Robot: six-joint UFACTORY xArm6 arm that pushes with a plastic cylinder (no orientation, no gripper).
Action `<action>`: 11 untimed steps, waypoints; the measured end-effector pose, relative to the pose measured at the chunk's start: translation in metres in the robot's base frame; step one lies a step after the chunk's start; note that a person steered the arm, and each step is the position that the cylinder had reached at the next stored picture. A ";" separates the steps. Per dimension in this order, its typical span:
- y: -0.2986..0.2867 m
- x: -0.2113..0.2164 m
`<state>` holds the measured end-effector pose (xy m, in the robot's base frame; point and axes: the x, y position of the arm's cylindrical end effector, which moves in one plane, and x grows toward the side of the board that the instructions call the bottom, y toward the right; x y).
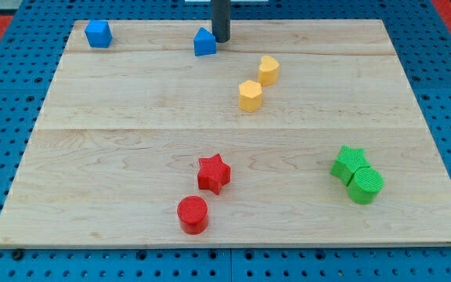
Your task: Slide the blue triangle towards the top center
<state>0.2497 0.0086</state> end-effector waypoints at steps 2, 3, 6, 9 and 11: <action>-0.046 0.058; -0.113 0.028; -0.026 -0.003; -0.029 0.003; -0.018 0.030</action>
